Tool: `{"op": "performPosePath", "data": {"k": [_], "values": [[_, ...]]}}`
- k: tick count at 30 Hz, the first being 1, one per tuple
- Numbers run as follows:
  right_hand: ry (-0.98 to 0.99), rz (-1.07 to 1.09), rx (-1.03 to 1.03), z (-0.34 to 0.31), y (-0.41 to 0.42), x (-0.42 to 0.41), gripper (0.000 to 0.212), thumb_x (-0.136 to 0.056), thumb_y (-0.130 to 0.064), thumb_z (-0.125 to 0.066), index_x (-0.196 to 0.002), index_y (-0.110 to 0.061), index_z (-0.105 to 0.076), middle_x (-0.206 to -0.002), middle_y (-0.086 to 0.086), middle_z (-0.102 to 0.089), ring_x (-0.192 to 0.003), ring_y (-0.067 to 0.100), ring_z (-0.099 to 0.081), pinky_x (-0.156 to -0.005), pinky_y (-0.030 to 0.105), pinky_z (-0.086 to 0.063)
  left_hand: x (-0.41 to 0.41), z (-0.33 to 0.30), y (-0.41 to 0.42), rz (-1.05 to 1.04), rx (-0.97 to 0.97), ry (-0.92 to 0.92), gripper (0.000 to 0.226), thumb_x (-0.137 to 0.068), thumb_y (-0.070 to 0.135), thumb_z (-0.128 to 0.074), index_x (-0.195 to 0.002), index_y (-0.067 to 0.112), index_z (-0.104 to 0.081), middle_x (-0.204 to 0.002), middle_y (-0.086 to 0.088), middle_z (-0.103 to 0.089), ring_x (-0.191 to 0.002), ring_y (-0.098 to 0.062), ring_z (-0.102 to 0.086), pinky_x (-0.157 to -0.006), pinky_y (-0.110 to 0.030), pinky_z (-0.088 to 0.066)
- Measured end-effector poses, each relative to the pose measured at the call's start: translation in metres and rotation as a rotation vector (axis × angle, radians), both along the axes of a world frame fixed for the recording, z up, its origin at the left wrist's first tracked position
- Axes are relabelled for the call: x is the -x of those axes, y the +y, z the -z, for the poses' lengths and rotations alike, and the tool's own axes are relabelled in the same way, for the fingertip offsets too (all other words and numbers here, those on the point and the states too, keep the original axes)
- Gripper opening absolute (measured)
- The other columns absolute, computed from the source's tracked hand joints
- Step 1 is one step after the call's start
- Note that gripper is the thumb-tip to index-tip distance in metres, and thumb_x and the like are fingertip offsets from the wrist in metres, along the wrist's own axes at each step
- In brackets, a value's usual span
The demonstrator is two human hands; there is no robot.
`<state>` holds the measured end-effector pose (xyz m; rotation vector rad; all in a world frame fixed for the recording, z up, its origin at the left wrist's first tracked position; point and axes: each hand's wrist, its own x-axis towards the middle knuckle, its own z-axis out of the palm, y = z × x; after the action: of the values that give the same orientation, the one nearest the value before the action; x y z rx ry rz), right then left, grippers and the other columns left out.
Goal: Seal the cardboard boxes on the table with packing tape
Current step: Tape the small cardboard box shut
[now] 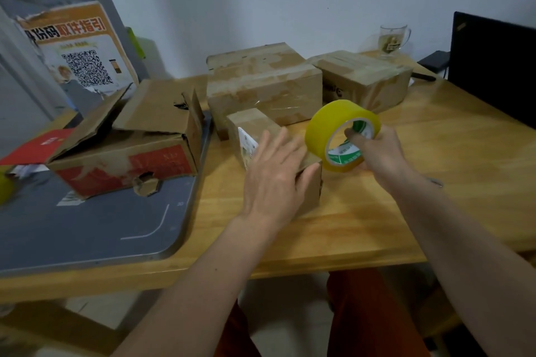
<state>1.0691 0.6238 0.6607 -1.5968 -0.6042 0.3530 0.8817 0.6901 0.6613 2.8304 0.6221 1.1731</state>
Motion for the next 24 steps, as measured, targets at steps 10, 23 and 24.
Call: {"op": "performPosePath", "data": {"k": [10, 23, 24], "values": [[0.04, -0.01, 0.031, 0.006, 0.002, 0.005, 0.001, -0.089, -0.018, -0.068, -0.087, -0.018, -0.067, -0.082, 0.003, -0.067, -0.089, 0.028, -0.067, -0.068, 0.038, -0.056, 0.008, -0.001, -0.003, 0.069, 0.036, 0.09, 0.039, -0.1, 0.02, -0.054, -0.136, 0.006, -0.058, -0.14, -0.01, -0.058, -0.135, -0.023, -0.05, -0.115, -0.036, -0.031], [0.068, -0.069, 0.079, 0.001, -0.002, 0.023, 0.005, -0.089, -0.019, -0.067, -0.092, -0.015, -0.067, -0.092, 0.01, -0.069, -0.094, 0.029, -0.066, -0.085, 0.052, -0.055, 0.008, -0.004, -0.007, -0.026, 1.524, -0.541, 0.077, -0.088, 0.056, -0.064, -0.152, 0.034, -0.028, -0.141, 0.008, -0.054, -0.124, -0.014, -0.055, -0.095, -0.034, -0.051], [0.073, -0.06, 0.065, -0.001, -0.002, 0.023, 0.003, -0.09, -0.019, -0.067, -0.087, -0.019, -0.066, -0.091, 0.009, -0.069, -0.093, 0.028, -0.067, -0.084, 0.051, -0.056, 0.005, -0.004, -0.005, 0.018, 1.585, -0.595, 0.065, -0.091, 0.048, -0.065, -0.148, 0.031, -0.038, -0.13, 0.009, -0.062, -0.111, -0.011, -0.063, -0.08, -0.028, -0.056]]}}
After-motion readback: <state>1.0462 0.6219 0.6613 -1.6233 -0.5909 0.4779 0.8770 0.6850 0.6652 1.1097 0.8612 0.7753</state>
